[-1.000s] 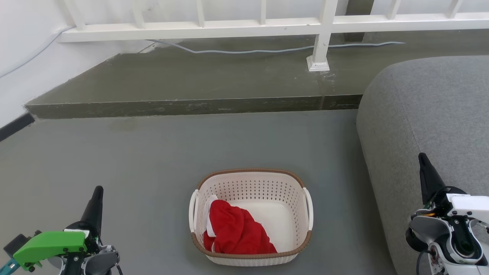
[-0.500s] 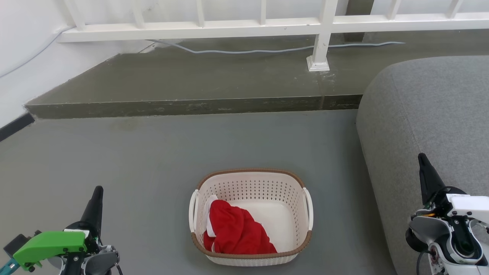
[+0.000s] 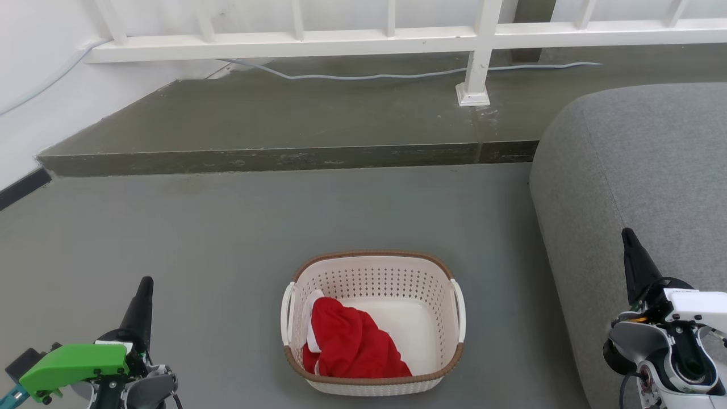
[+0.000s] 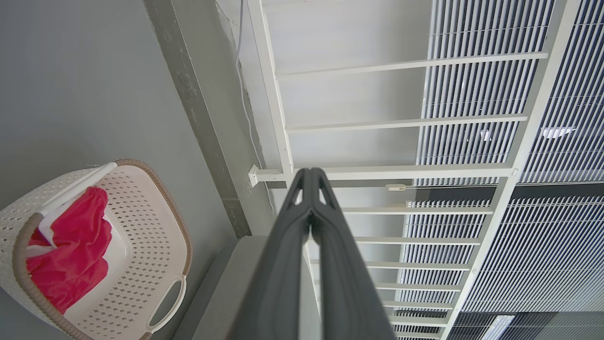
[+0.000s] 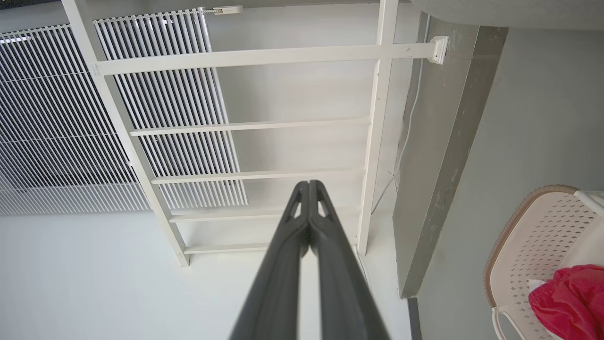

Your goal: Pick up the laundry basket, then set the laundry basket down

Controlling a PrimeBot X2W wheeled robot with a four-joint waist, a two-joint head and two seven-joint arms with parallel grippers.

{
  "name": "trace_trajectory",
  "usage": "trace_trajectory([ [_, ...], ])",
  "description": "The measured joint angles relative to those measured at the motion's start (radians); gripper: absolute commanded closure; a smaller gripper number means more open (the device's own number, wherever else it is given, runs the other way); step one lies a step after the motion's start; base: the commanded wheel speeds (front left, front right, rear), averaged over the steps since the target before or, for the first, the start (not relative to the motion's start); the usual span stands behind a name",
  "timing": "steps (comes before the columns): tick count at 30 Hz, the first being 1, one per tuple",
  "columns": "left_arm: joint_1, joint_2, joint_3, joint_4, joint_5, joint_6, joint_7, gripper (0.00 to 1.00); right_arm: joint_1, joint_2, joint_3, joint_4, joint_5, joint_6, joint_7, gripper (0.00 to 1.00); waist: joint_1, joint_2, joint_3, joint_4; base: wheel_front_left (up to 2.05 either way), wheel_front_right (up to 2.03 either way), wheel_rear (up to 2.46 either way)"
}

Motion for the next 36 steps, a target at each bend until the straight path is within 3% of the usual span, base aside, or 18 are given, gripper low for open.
trace_trajectory([
  [36, 0.000, -0.001, 0.001, 0.000, 0.000, 0.000, 0.008, 1.00, 0.000, 0.001, -0.003, 0.003, 0.000, 0.001, 0.003, 1.00, 0.0000, 0.0000, 0.000, 0.000, 0.00, 0.00, 0.00],
])
